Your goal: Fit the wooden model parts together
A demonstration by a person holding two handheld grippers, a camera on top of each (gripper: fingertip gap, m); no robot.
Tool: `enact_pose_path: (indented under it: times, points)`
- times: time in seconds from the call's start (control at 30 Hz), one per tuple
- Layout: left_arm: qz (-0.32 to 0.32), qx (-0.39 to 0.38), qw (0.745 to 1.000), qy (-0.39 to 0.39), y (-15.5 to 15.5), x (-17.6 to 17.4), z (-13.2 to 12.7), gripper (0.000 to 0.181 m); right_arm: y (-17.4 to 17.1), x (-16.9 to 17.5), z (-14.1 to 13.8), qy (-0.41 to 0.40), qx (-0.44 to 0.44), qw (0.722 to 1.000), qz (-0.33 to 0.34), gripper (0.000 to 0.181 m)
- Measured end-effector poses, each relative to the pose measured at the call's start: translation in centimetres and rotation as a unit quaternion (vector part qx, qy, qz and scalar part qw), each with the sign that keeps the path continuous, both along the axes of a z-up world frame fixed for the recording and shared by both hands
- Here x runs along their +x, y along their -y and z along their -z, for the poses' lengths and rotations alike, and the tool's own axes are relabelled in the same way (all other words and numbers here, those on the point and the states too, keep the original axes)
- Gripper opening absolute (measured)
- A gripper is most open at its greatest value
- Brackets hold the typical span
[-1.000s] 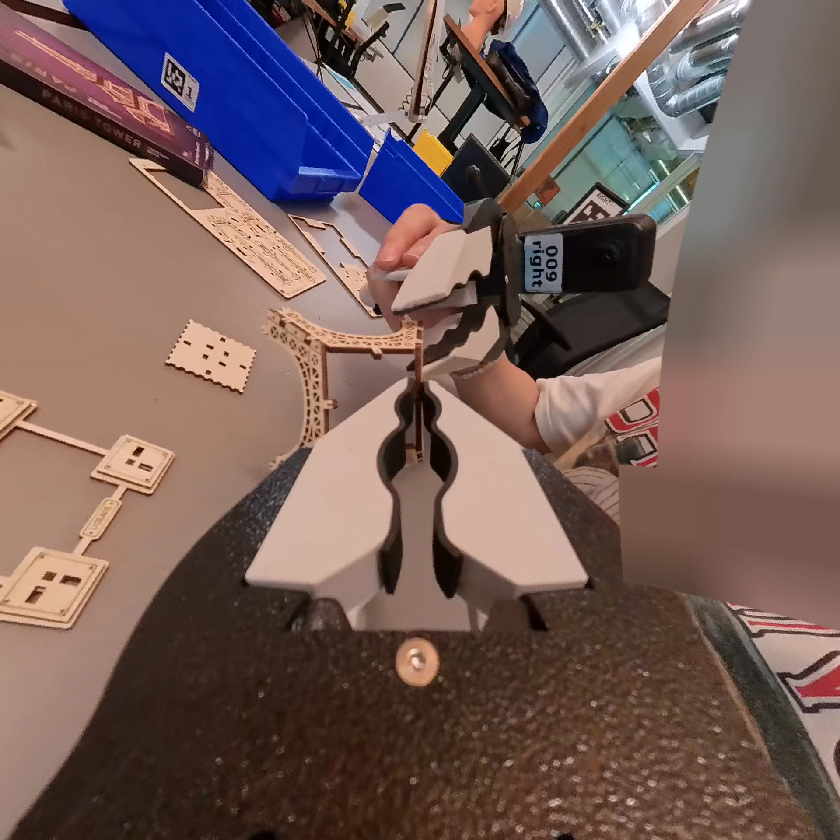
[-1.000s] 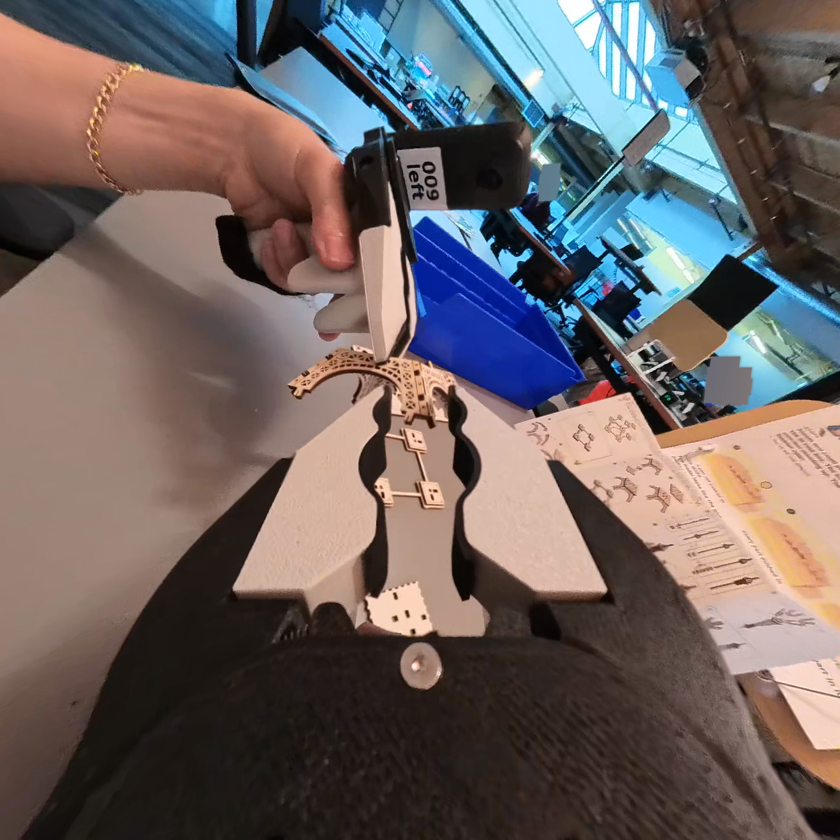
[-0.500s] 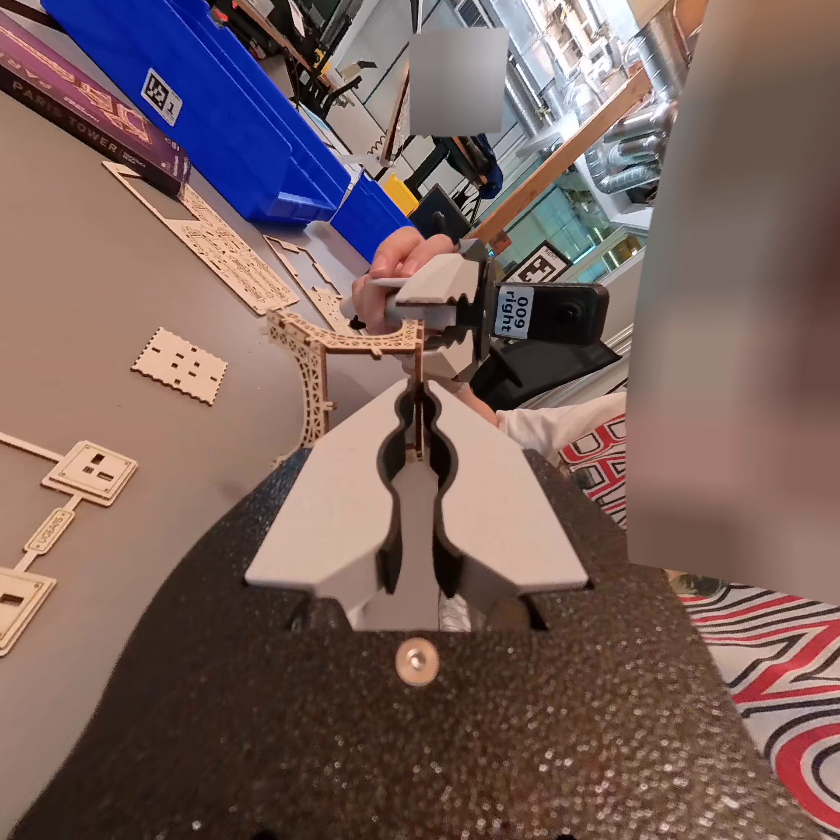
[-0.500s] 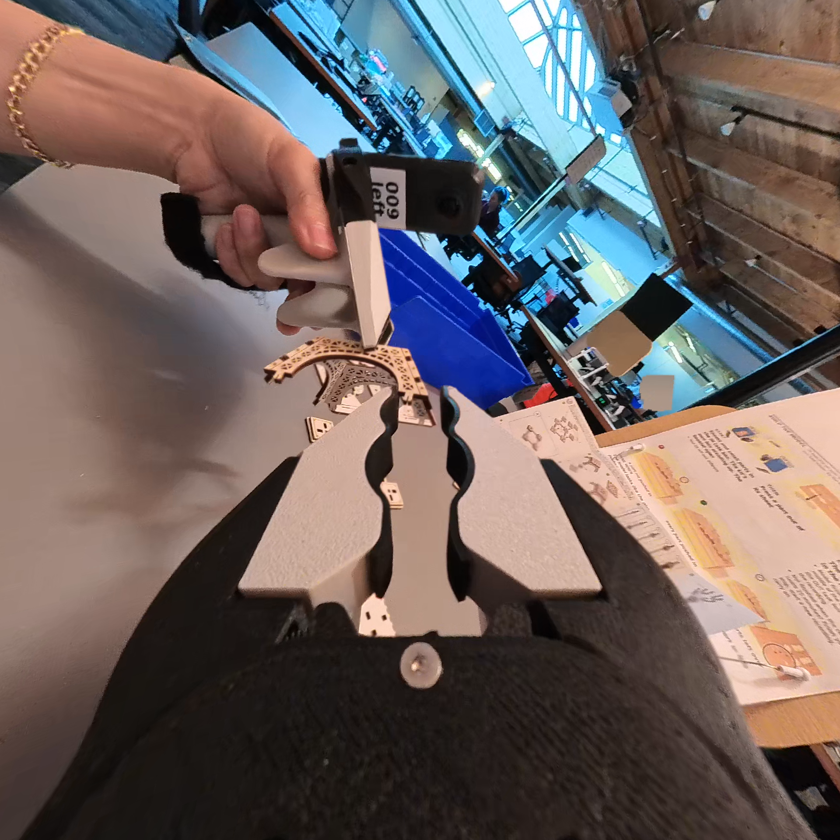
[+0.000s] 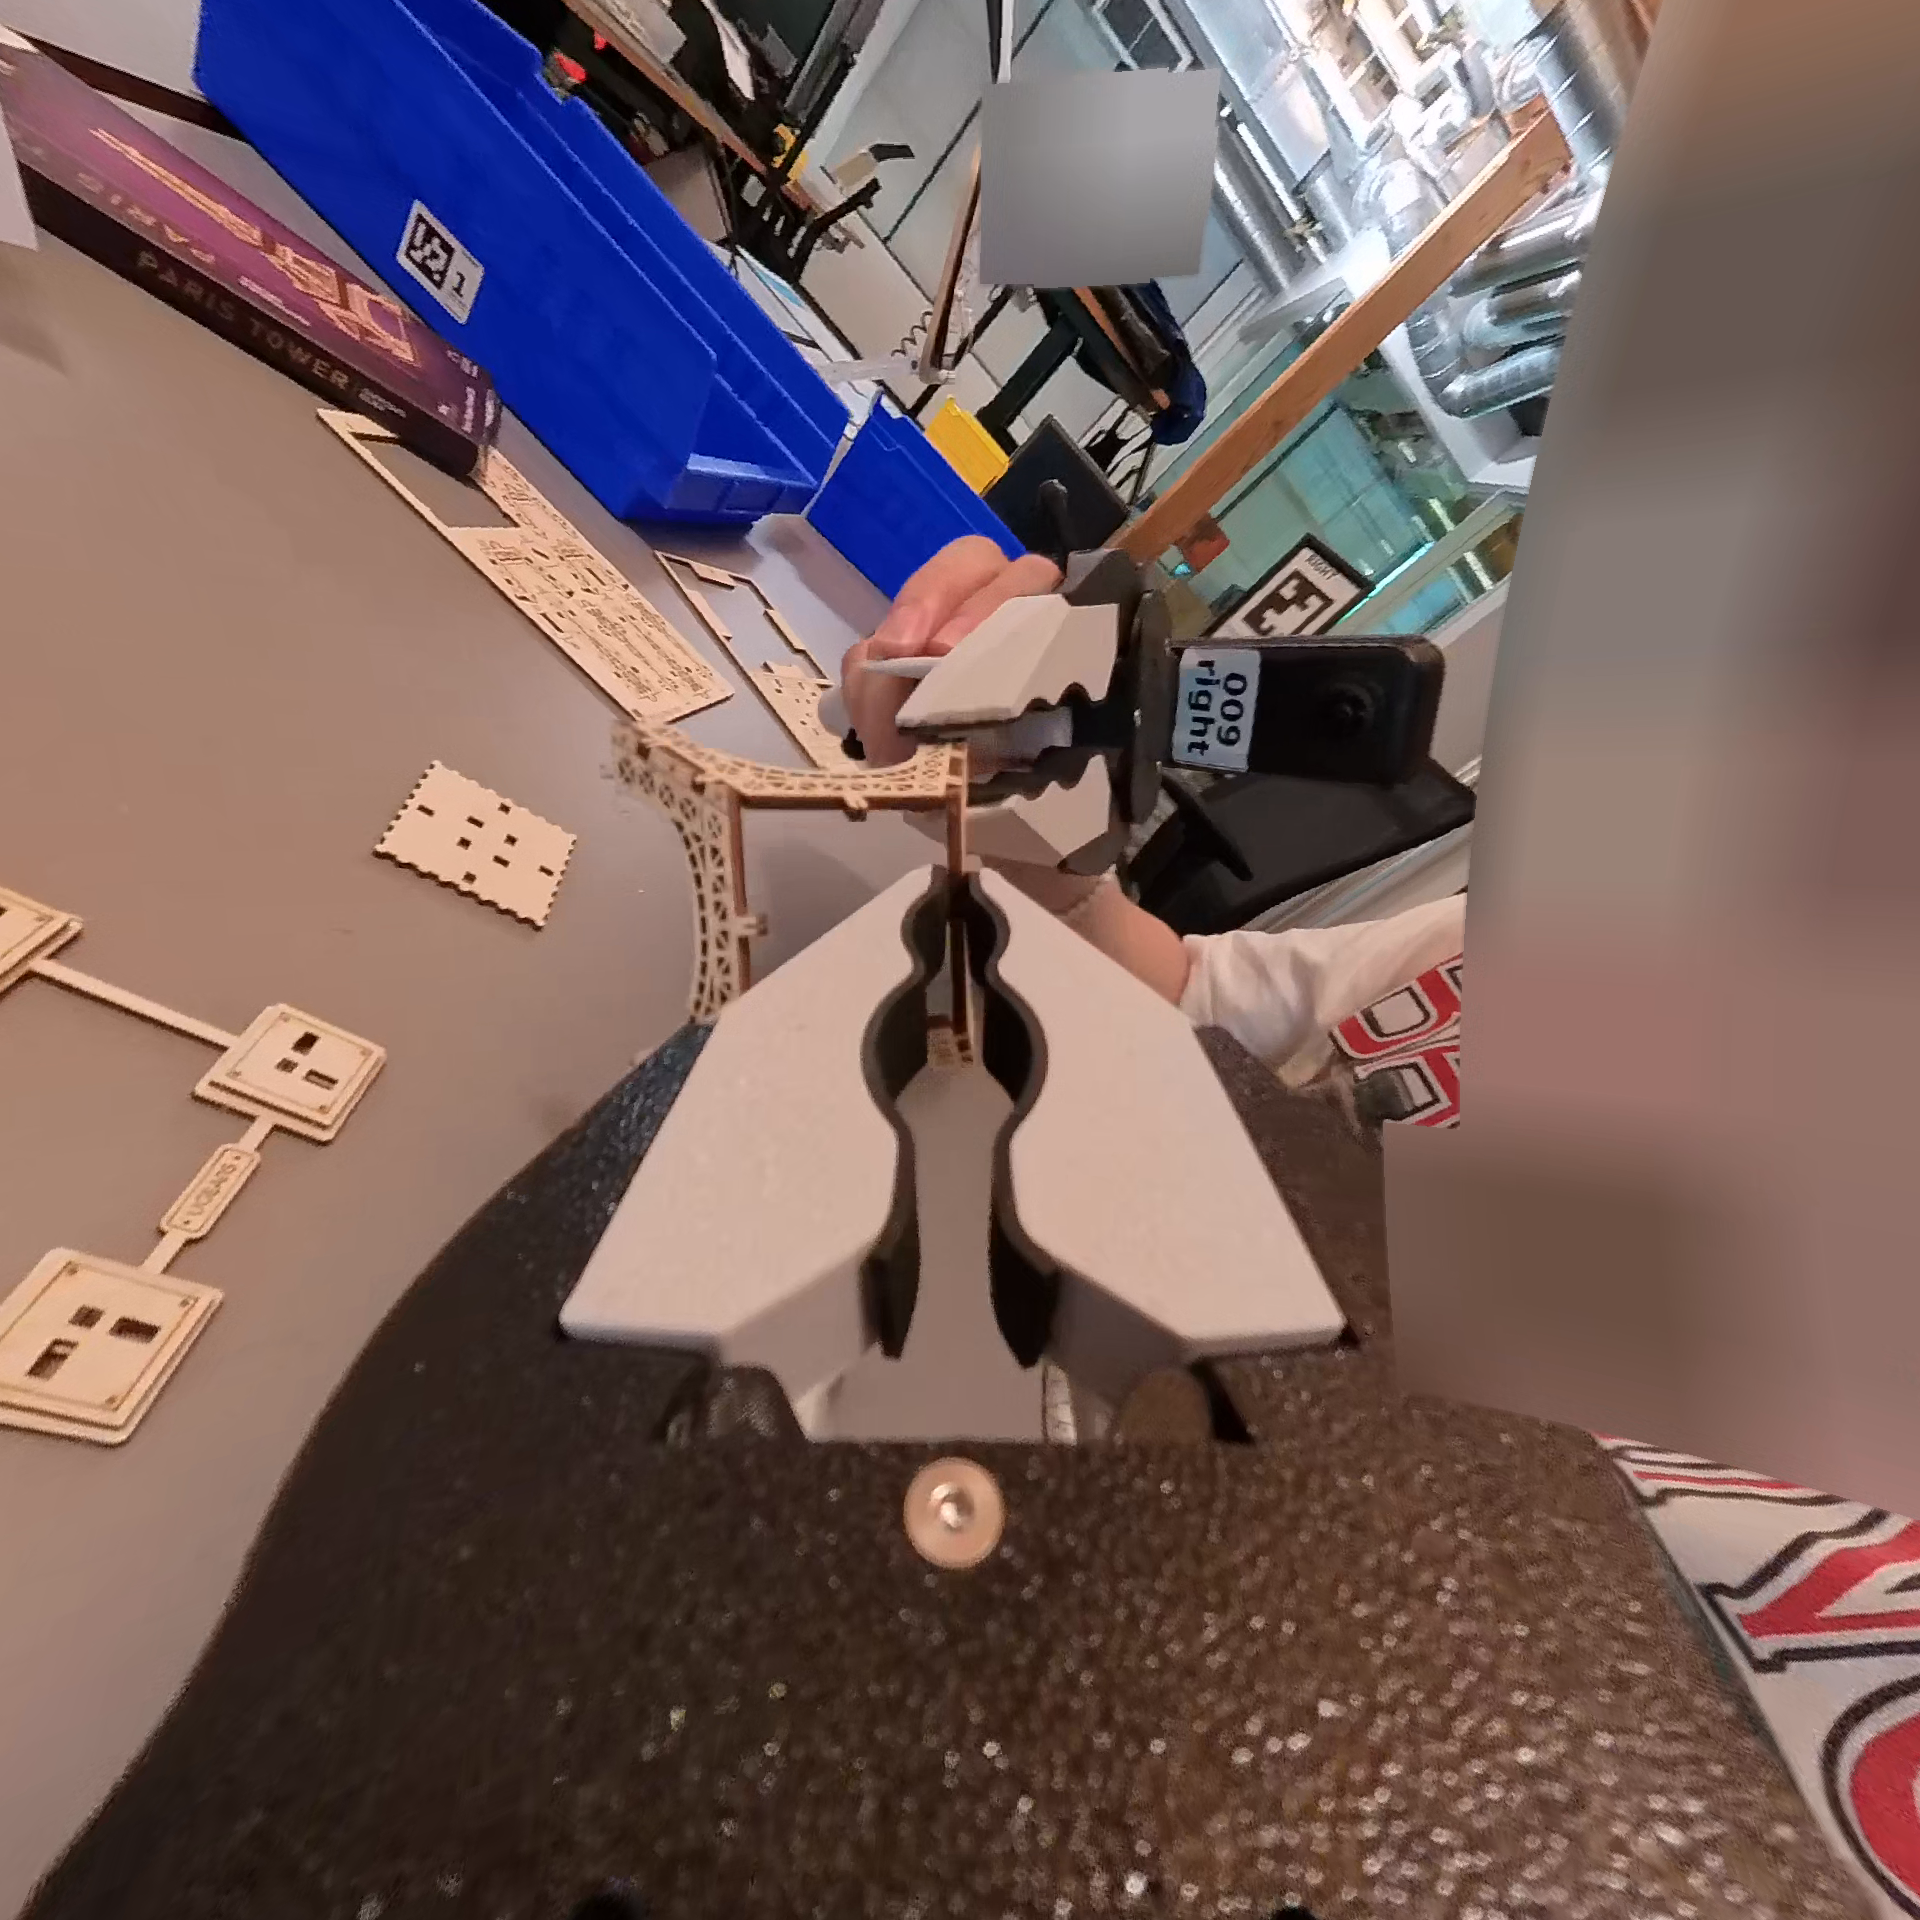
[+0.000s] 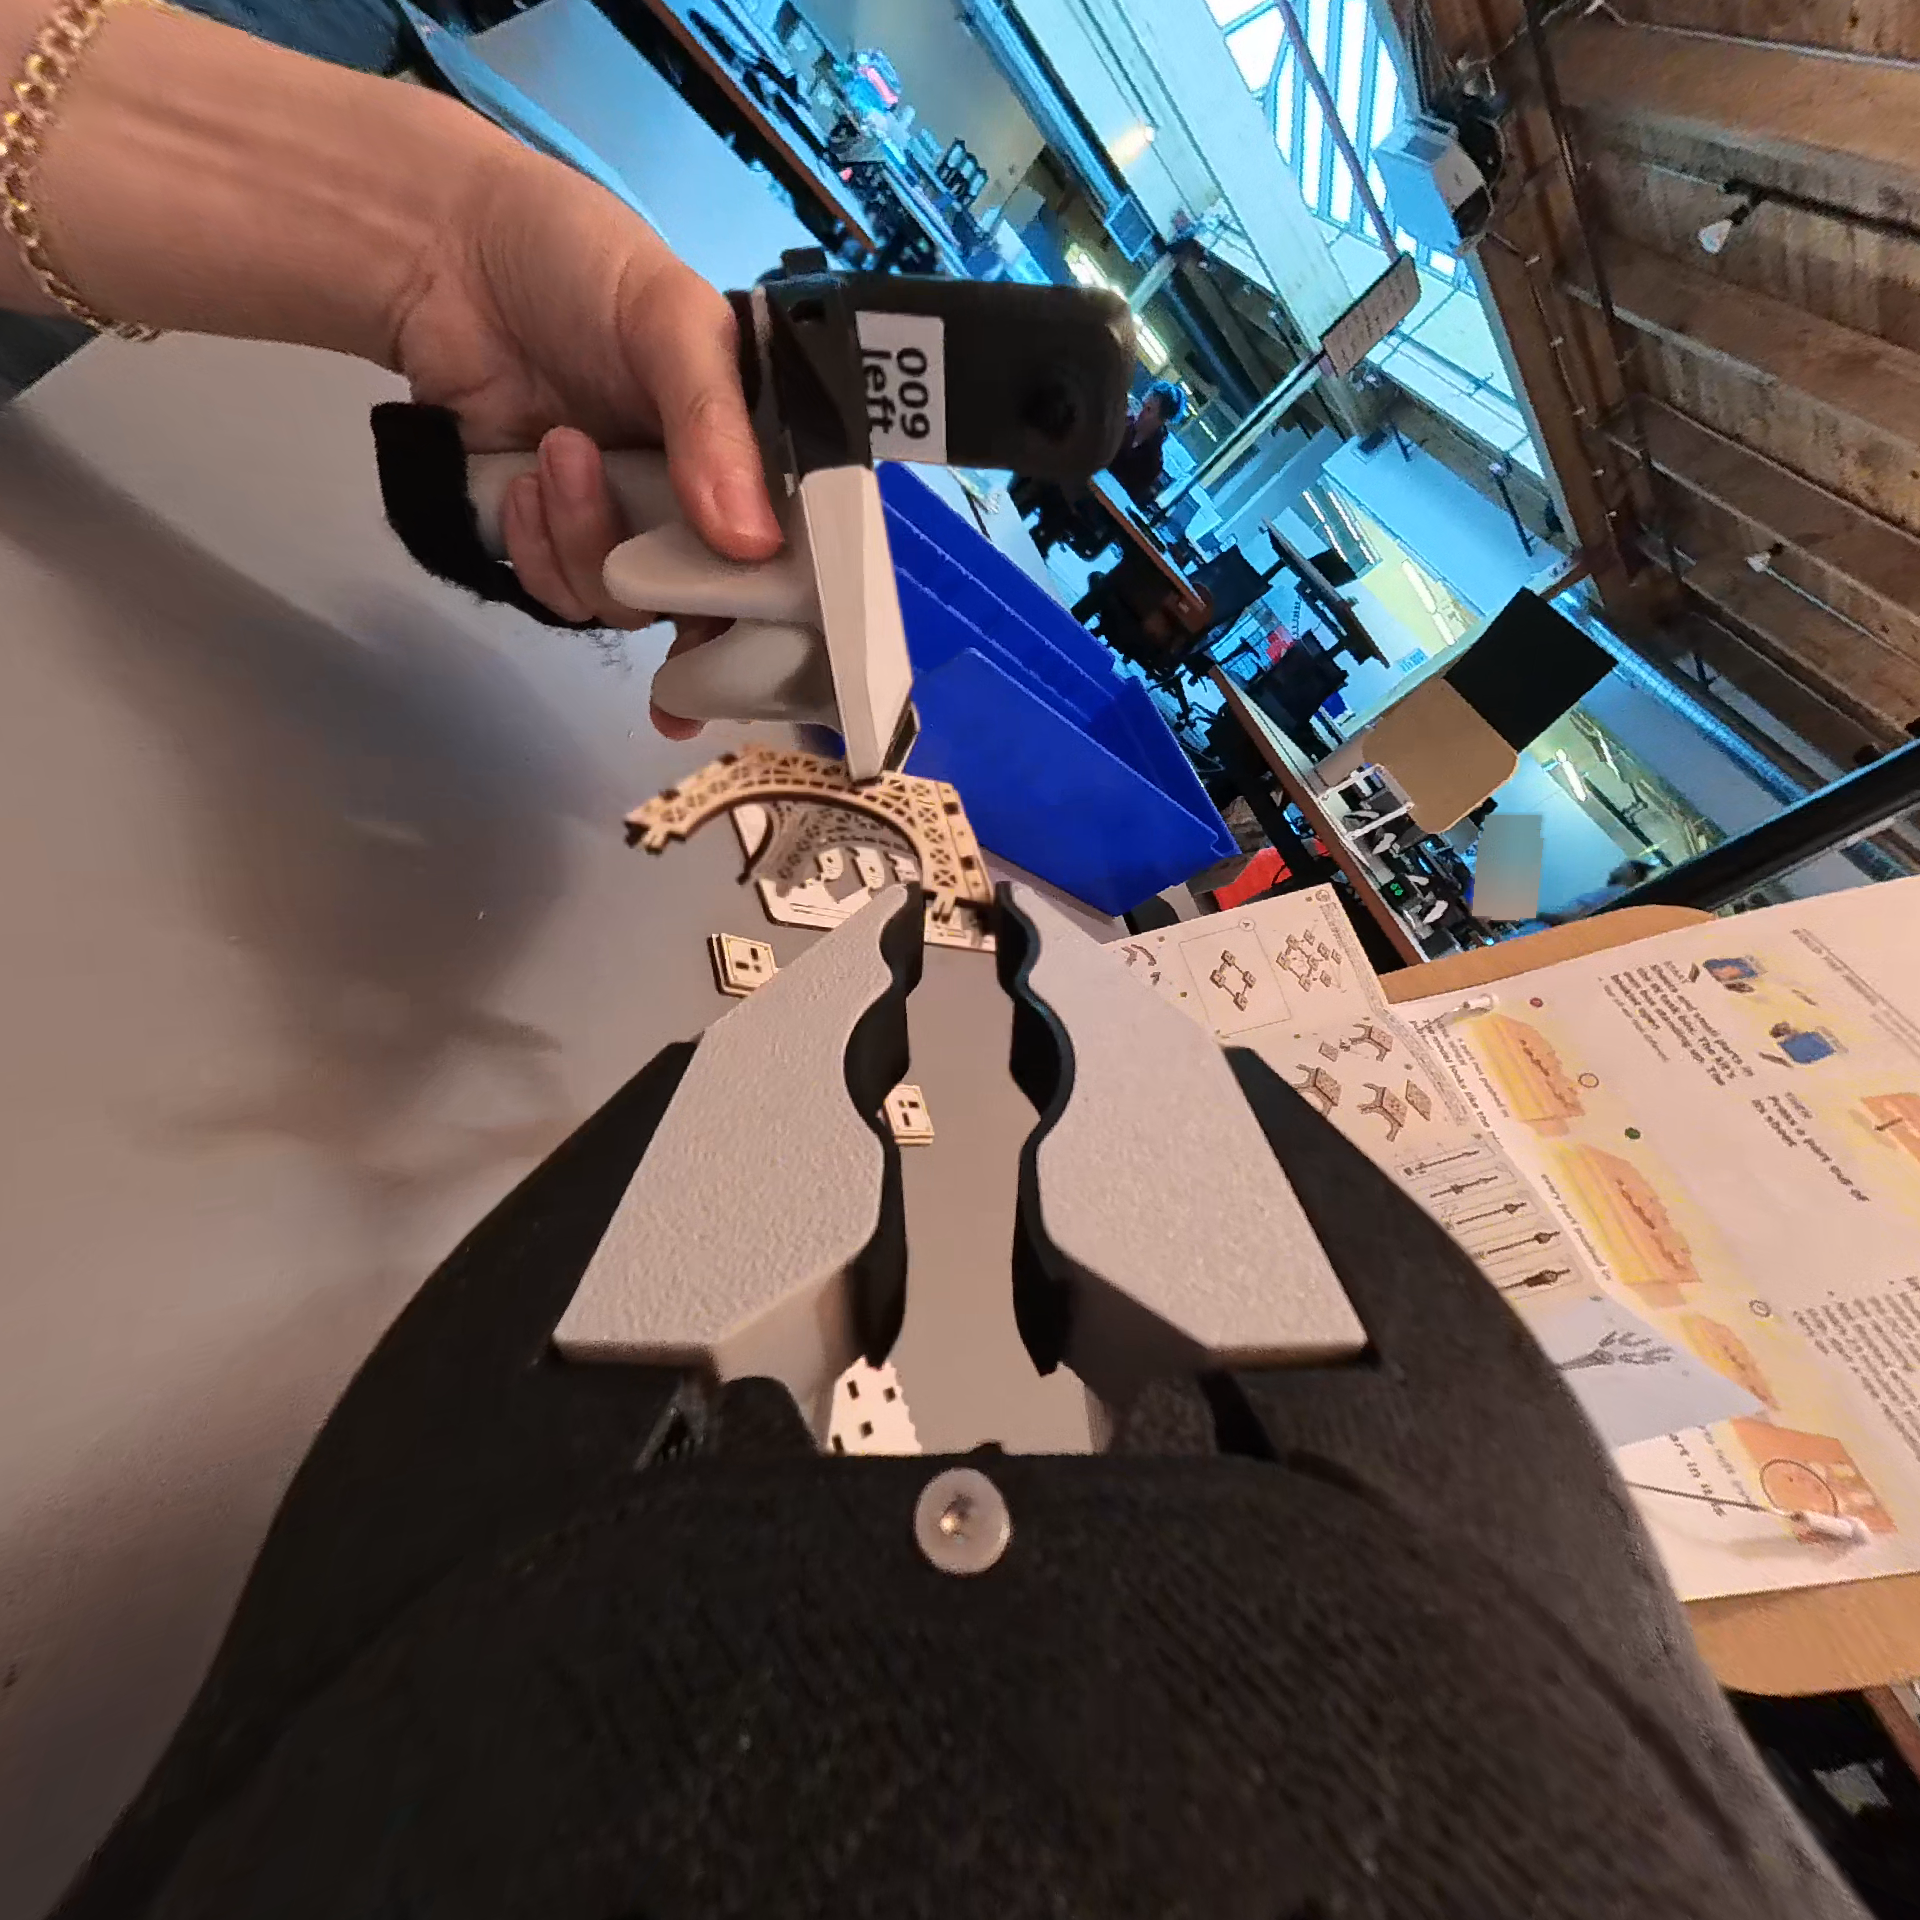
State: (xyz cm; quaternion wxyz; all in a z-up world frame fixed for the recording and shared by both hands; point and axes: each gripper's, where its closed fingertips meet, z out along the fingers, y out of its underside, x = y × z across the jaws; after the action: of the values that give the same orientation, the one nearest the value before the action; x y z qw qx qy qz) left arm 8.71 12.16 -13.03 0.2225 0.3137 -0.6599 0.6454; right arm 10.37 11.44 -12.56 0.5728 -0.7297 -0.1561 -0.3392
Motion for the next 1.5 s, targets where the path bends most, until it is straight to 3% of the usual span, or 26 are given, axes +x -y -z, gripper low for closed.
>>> enact_pose_path:
  times: [0.03,0.1,0.2,0.33,0.83,1.1,1.23,1.4,1.5]
  points:
    - [-0.004,0.012,1.0,0.006,0.0,0.1,0.2,0.0,0.0,0.0,0.0,0.005,0.002,1.0,0.001,0.012]
    - [-0.014,0.06,0.997,0.035,0.0,0.2,1.1,0.0,0.1,0.0,0.1,0.006,0.001,1.0,-0.001,0.037]
    - [-0.02,0.132,0.986,0.098,0.0,0.0,1.9,0.0,0.1,-0.3,0.3,-0.024,-0.007,1.0,-0.014,0.039]
    - [-0.023,0.194,0.971,0.137,0.2,-0.3,2.6,0.0,-0.2,-0.7,1.7,-0.003,-0.054,0.998,-0.017,0.04]
    - [-0.039,0.233,0.958,0.161,0.3,-0.1,2.7,0.0,-1.3,-0.3,3.5,0.057,-0.105,0.993,0.021,0.011]
    - [-0.045,0.234,0.95,0.203,0.0,0.0,2.0,0.0,-1.6,-0.1,2.1,0.089,-0.061,0.993,0.037,0.017]
    - [-0.038,0.26,0.931,0.253,-0.1,-0.2,2.0,0.0,-1.3,-0.6,2.6,0.03,-0.062,0.998,-0.004,0.028]
    - [-0.021,0.276,0.9,0.337,0.4,-0.8,1.5,0.0,-0.3,-1.5,0.5,-0.074,0.014,0.995,-0.062,0.031]
    - [-0.018,0.294,0.881,0.371,0.7,-0.8,1.6,0.0,-0.3,-2.1,0.0,-0.094,0.026,0.992,-0.083,0.032]
